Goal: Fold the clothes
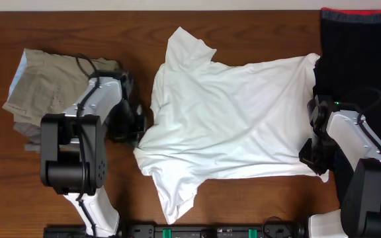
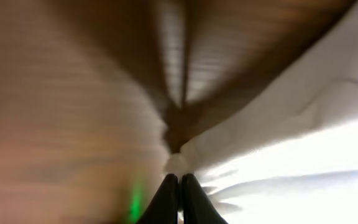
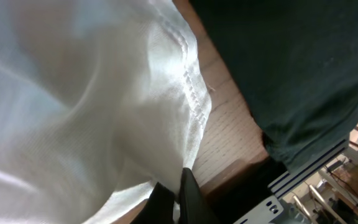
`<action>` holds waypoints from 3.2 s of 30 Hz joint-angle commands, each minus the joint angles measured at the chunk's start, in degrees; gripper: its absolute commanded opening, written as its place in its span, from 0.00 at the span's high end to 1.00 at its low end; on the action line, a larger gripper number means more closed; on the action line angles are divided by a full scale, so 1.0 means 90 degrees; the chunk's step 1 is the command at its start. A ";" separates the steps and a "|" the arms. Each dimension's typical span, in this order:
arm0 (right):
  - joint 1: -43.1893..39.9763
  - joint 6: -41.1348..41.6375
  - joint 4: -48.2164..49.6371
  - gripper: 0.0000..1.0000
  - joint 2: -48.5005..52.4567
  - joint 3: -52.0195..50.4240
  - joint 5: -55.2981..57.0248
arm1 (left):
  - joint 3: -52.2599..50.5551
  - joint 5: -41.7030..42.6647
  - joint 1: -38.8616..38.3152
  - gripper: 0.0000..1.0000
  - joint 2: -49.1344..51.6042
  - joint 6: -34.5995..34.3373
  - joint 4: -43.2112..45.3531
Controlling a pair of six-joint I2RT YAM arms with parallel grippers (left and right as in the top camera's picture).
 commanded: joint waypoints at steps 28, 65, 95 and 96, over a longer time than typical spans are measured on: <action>-0.0041 -0.0160 0.0053 0.96 -0.0078 -0.0015 0.0294 | 0.0294 0.2076 0.0287 0.62 -0.0121 0.0848 0.3101; -0.0041 -0.0206 0.0107 0.95 -0.0078 -0.0015 0.0177 | 0.0534 -0.0342 0.0083 0.94 0.0515 0.0384 0.3772; -0.0172 -0.1639 0.1445 0.78 -0.0464 0.0022 -0.1889 | 0.1802 0.1433 0.0304 0.90 -0.0403 0.0413 0.2868; -0.0197 -0.1659 0.1540 0.77 -0.0585 0.0036 -0.2025 | 0.1800 0.1428 0.0202 0.94 -0.0396 0.0510 0.2827</action>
